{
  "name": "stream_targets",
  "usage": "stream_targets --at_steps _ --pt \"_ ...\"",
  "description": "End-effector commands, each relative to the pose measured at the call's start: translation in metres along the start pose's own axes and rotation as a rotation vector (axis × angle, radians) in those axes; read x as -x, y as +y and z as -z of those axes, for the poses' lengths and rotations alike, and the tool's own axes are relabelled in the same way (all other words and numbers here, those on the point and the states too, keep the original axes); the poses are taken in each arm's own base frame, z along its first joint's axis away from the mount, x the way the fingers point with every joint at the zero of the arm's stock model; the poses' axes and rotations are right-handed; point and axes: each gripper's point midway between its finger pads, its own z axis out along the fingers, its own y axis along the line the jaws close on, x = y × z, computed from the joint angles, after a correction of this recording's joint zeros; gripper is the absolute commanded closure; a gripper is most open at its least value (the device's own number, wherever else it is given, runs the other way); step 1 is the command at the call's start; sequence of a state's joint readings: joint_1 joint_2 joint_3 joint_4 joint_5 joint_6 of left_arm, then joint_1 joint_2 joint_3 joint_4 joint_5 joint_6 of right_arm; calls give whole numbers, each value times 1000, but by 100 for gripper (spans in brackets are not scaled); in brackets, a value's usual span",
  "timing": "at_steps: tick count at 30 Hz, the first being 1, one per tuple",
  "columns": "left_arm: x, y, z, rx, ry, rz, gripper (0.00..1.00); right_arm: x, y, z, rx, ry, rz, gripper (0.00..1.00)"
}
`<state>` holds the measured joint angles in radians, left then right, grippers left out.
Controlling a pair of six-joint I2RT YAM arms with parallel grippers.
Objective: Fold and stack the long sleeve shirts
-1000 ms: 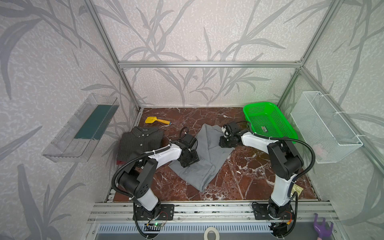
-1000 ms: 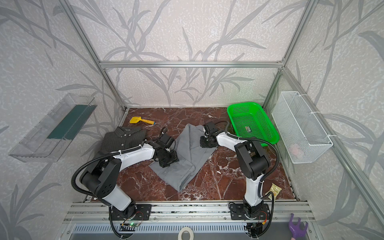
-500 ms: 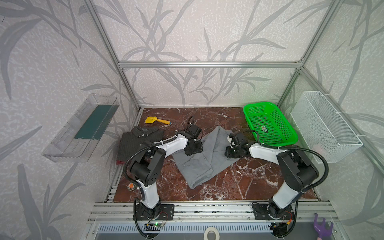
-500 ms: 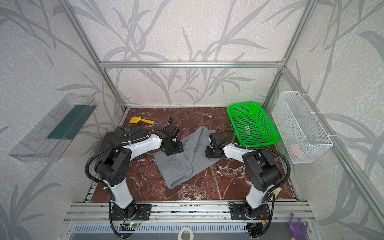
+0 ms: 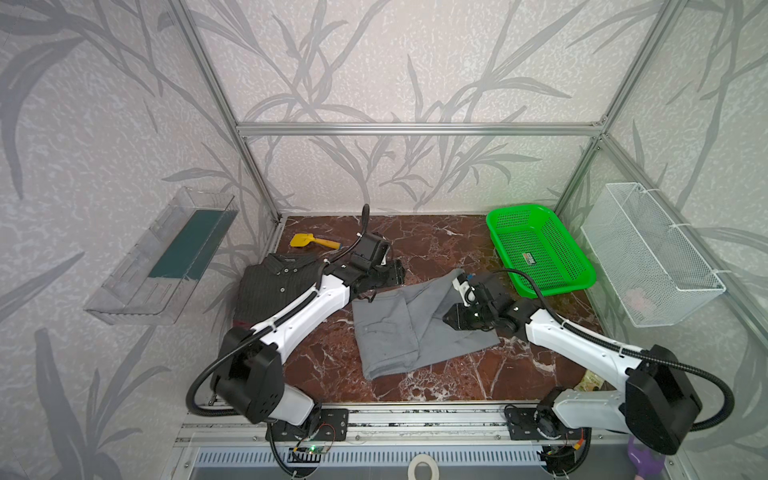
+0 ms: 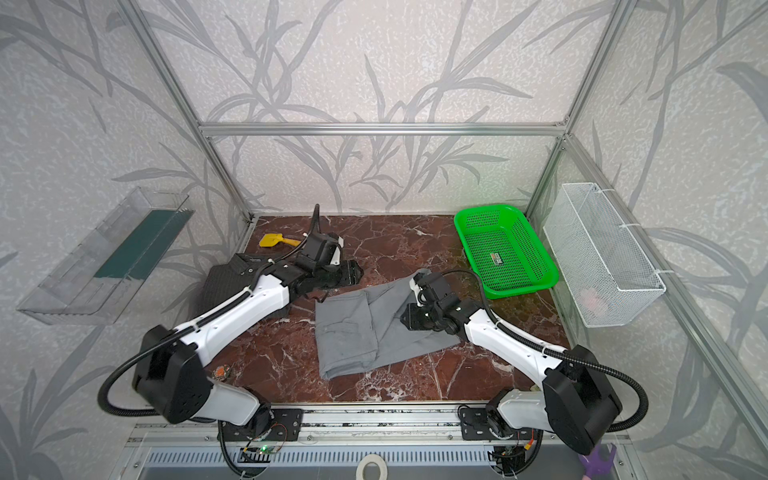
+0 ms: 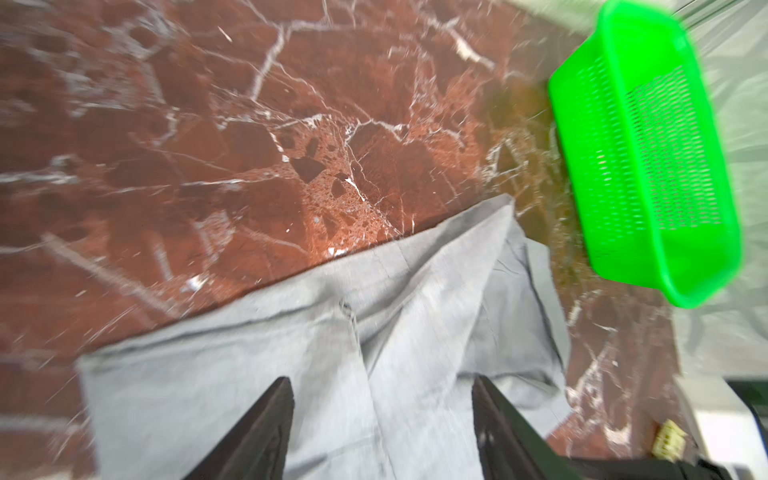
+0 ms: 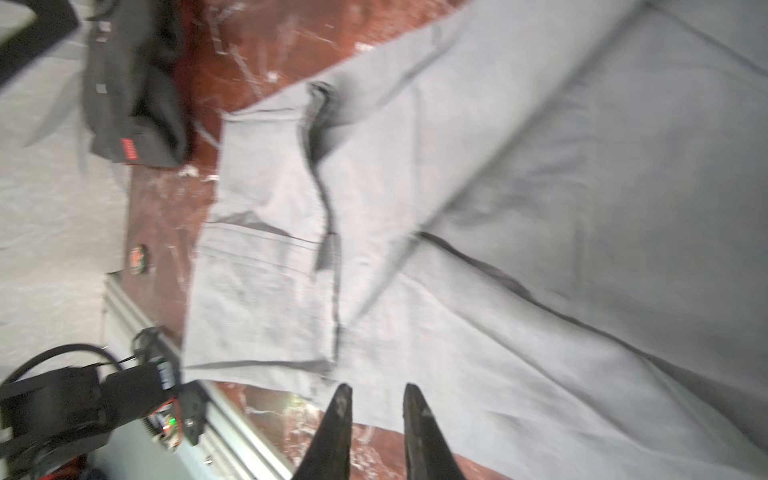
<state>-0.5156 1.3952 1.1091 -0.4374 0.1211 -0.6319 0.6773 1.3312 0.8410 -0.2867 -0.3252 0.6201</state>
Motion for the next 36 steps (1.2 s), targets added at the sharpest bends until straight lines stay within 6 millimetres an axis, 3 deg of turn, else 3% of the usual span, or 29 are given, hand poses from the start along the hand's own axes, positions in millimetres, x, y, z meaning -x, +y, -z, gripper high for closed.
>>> stream_targets --at_steps 1,5,8,11,16,23,26,32,34,36 --pt "-45 38 -2 93 86 134 31 5 49 -19 142 51 29 76" --pt "-94 52 -5 80 186 246 32 11 88 -54 258 91 56 77" --pt "-118 62 -10 79 199 292 33 20 95 -76 298 92 26 79" --pt "-132 69 -13 77 199 324 34 20 88 -106 295 118 -5 81" --pt "-156 72 -25 58 205 351 34 18 56 -136 222 117 -58 84" --pt "-191 78 -56 98 282 344 34 10 -7 -157 50 116 -104 86" --pt "-183 82 -53 132 275 288 33 6 -23 -158 36 122 -128 86" --pt "-134 75 -13 118 90 157 18 13 -29 -146 1 92 -81 86" --pt "-136 77 -9 103 77 144 5 11 -29 -148 8 105 -76 86" --pt "-147 82 -11 108 113 132 2 9 -30 -148 13 107 -78 86"
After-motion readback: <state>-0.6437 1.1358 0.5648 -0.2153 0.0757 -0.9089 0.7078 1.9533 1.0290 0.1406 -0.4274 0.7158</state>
